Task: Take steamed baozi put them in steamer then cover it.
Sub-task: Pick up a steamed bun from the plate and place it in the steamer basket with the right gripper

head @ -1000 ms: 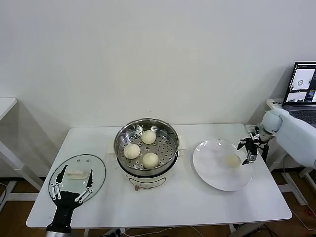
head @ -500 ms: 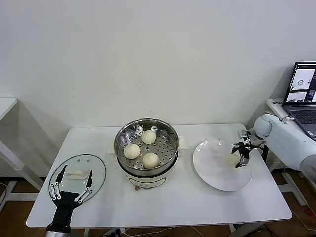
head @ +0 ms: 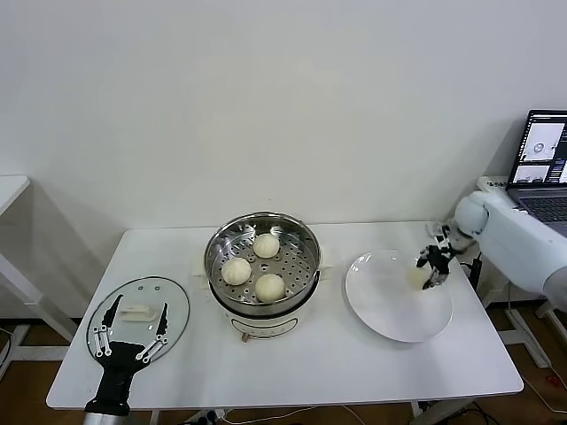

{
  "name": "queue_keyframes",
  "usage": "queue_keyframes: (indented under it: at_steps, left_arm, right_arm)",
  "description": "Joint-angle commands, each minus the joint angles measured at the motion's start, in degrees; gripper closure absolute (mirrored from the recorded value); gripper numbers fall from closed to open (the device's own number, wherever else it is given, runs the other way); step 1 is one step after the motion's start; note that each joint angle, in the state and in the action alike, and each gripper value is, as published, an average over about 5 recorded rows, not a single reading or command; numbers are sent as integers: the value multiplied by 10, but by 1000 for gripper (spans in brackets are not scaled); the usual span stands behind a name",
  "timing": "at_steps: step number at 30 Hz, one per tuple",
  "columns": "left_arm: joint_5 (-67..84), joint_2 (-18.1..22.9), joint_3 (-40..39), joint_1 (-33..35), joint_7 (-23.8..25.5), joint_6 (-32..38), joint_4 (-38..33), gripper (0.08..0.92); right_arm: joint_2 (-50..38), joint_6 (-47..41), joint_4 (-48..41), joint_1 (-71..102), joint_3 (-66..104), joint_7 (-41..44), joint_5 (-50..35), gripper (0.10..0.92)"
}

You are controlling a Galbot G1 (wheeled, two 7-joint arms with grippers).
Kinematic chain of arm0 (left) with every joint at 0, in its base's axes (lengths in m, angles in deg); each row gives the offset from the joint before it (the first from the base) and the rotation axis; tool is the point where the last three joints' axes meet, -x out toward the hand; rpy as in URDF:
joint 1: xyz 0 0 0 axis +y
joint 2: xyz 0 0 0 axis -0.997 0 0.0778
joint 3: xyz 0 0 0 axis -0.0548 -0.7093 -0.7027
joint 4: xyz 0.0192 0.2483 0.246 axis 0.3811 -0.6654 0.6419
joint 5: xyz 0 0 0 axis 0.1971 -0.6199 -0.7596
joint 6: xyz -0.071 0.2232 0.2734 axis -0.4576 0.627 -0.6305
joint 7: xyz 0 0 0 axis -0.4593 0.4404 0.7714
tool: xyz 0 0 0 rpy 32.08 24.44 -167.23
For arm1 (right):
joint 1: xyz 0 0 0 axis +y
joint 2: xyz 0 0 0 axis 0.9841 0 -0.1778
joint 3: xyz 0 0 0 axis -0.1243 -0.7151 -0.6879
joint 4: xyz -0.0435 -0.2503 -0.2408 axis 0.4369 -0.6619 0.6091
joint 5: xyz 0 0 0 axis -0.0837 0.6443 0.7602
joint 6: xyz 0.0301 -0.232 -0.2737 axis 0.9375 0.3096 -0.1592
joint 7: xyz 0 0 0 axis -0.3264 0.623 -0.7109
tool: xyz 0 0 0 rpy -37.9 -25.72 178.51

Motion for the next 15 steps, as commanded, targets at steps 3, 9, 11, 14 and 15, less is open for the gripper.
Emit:
queue_keyframes:
  at_steps: [3,9,11,14,15]
  left_arm:
    - [1,-4,-5,-9,0,-4,1,177]
    - [3,-10,-5,-13,-1,-3,6,177]
    - [4,-11,-5,-15,-1,-2,8,177]
    - [5,-12,-6,-18,-2,-1,12,177]
    - [5,-12,-6,-20,-2,-1,14,177]
  right_arm:
    - [55,-51,150,-260,-155,105,-164,367]
    - [139,-95,190,-323,-214,74,-279,364]
    - [167,-105,194,-331,-231,60,-299,367]
    - [197,-117,201,-332,-254,43,-312,371]
    - [205,-121,203,-329,-260,37,-314,371]
